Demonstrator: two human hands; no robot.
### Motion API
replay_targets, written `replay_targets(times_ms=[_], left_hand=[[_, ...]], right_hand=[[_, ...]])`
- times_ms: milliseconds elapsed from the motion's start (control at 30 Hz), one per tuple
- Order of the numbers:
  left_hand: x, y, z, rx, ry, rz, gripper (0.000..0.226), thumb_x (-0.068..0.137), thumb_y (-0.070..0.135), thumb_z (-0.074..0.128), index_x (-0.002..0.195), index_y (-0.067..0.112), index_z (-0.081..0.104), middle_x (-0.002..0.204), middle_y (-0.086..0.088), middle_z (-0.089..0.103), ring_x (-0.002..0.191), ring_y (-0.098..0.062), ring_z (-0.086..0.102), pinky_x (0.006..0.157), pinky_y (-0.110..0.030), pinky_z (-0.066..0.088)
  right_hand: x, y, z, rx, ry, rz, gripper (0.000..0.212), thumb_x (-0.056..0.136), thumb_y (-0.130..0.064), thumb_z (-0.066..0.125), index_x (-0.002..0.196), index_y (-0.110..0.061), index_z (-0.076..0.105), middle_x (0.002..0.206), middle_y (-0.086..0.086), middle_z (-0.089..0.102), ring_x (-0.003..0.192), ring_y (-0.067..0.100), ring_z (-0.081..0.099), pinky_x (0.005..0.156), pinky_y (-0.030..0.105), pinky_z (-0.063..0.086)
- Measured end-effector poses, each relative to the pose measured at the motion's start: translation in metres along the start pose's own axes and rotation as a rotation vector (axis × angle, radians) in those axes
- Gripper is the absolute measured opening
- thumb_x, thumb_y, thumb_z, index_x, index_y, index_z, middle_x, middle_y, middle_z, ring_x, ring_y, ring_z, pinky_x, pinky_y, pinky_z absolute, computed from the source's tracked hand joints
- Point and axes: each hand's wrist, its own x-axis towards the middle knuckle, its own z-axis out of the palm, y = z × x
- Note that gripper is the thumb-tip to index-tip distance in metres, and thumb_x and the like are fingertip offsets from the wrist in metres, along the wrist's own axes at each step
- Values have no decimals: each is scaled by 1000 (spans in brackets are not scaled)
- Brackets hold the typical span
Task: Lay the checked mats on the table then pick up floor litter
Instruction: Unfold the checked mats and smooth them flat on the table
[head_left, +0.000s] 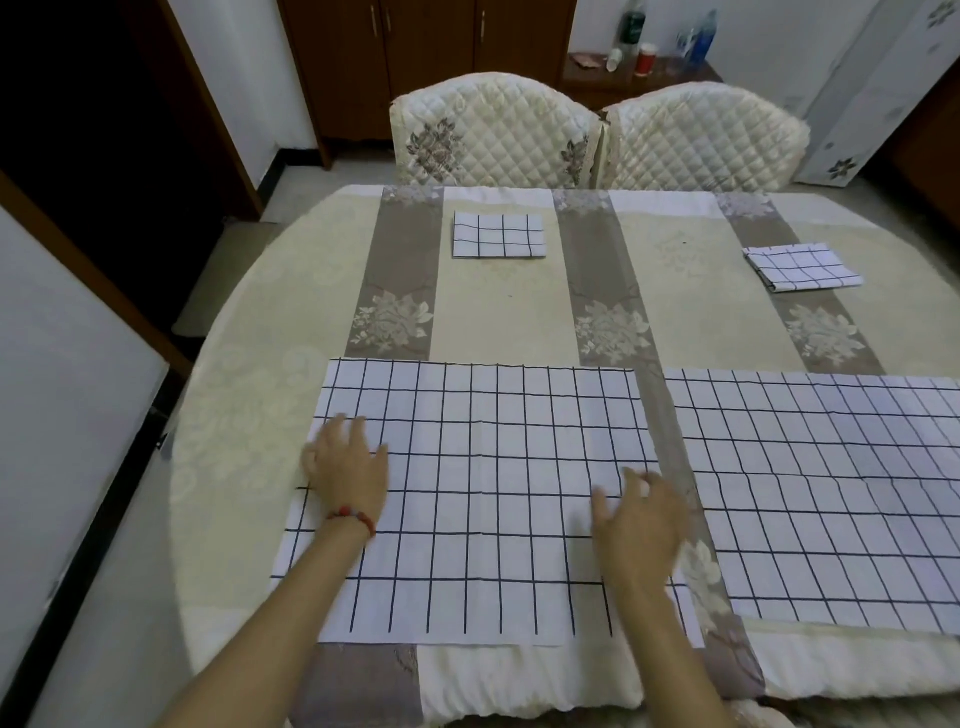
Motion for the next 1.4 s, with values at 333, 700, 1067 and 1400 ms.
replay_targets(times_ms=[333,700,1067,1400], left_hand=[[-49,23,60,165,-259,324,71,79,62,-20,141,31,-3,150,9,-4,145,-22,3,116,-47,-5],[-46,18,64,271,-206,292,55,93,49,13,141,25,22,145,-1,42,137,-25,28,111,-50,13],[-46,17,64,318,-236,286,61,92,54,4,142,27,26,148,1,37,138,-26,33,108,-49,10],[-43,18,62,272,-241,183,67,87,61,-7,143,32,13,154,2,19,143,-24,17,117,-48,1]], right_hand=[[-25,6,68,-50,-305,-284,61,90,-56,6,146,-32,10,155,-8,5,143,9,-4,113,31,-15],[-19,-53,65,31,-247,-436,48,96,-37,21,134,-13,40,144,9,43,140,20,22,113,36,2],[101,-29,77,-22,-284,-189,55,96,-40,15,148,-20,10,158,5,1,146,21,-5,119,45,-5],[-9,-69,100,-22,-280,-532,48,93,-36,28,137,-21,40,148,3,39,137,16,22,113,34,-2]])
